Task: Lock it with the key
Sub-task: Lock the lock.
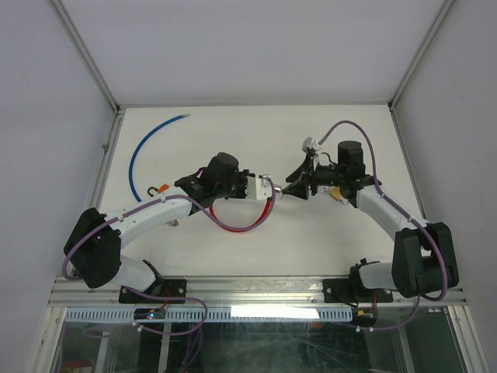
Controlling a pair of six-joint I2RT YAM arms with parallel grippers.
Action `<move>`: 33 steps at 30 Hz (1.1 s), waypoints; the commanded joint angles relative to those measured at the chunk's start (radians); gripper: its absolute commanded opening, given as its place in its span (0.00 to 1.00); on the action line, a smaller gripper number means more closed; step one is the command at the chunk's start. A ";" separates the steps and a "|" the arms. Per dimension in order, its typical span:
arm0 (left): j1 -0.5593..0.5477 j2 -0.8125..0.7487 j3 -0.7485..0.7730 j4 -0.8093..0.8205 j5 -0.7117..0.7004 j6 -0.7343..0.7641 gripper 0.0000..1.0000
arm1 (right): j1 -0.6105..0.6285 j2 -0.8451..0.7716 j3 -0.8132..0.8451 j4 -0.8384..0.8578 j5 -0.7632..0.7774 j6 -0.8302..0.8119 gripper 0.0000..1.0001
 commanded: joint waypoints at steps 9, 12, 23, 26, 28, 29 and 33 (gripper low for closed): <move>-0.007 -0.049 0.034 0.051 0.028 -0.012 0.00 | 0.027 0.038 0.052 -0.083 -0.019 -0.064 0.37; -0.007 -0.048 0.032 0.051 0.028 -0.011 0.00 | 0.033 0.040 0.065 -0.111 -0.027 -0.094 0.23; -0.005 -0.006 0.060 0.006 0.058 -0.034 0.00 | 0.090 -0.124 0.096 -0.302 0.218 -0.489 0.00; 0.007 0.051 0.090 -0.043 0.091 -0.052 0.00 | 0.125 -0.206 0.060 -0.291 0.340 -0.602 0.00; 0.021 0.078 0.120 -0.080 0.131 -0.074 0.00 | 0.146 -0.240 0.045 -0.283 0.406 -0.633 0.00; 0.029 0.089 0.138 -0.104 0.161 -0.087 0.00 | 0.149 -0.245 0.048 -0.294 0.426 -0.644 0.00; 0.055 0.124 0.181 -0.145 0.205 -0.113 0.00 | 0.153 -0.231 0.094 -0.333 0.467 -0.569 0.00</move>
